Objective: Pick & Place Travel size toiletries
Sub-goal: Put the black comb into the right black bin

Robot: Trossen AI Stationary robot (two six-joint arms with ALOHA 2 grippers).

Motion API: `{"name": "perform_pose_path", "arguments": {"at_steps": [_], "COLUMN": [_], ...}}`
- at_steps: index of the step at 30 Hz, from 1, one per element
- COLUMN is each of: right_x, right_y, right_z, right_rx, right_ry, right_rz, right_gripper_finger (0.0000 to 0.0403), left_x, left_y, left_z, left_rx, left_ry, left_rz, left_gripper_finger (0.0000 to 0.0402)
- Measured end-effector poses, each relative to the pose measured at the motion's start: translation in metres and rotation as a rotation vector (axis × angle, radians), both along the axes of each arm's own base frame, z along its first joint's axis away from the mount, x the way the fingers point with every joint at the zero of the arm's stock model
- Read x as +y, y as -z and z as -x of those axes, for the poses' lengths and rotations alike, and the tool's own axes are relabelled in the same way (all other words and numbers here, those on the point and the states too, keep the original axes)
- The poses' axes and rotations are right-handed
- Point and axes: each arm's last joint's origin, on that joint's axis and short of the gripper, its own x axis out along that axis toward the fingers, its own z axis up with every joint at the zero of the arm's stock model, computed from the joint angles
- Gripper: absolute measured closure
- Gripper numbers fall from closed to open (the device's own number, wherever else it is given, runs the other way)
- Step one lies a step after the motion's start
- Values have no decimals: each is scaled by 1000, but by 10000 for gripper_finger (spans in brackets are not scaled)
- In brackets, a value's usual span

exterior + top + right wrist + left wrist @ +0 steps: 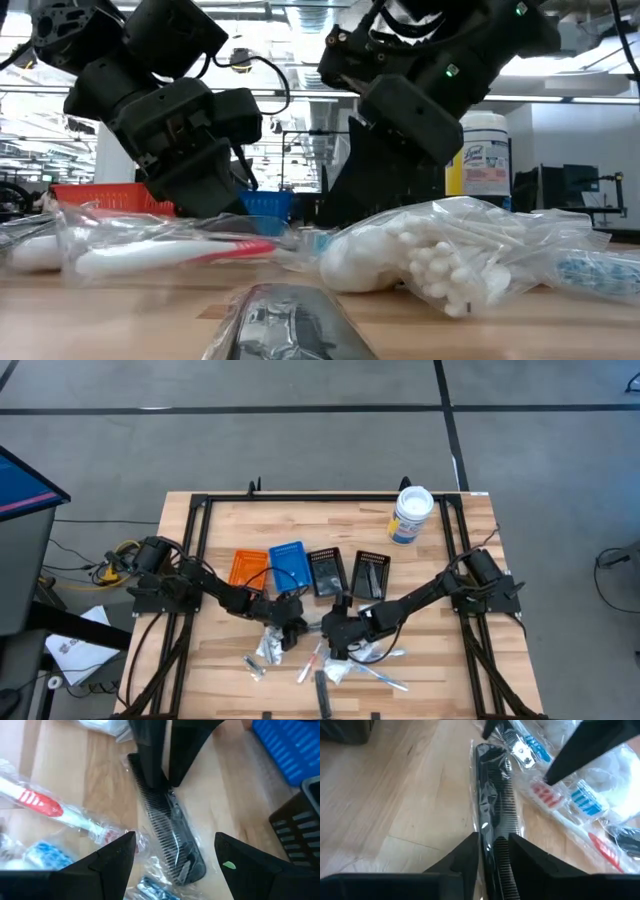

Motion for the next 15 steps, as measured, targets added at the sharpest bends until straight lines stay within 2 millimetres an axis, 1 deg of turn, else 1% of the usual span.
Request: {"name": "perform_pose_path", "arguments": {"at_steps": [9, 11, 15], "right_x": [2, 3, 6], "right_y": [0, 0, 0], "right_z": [3, 4, 5], "right_rx": [40, 41, 41], "right_ry": [7, 3, -3], "right_rz": [5, 6, 7], "right_gripper_finger": [137, 137, 137], "left_x": [0, 0, -7], "left_y": [0, 0, 1], "left_z": [0, 0, 3], "left_rx": [11, 13, 13], "left_ry": [-37, -36, -23], "left_rz": [35, 43, 43], "left_gripper_finger": [389, 396, 396]}}
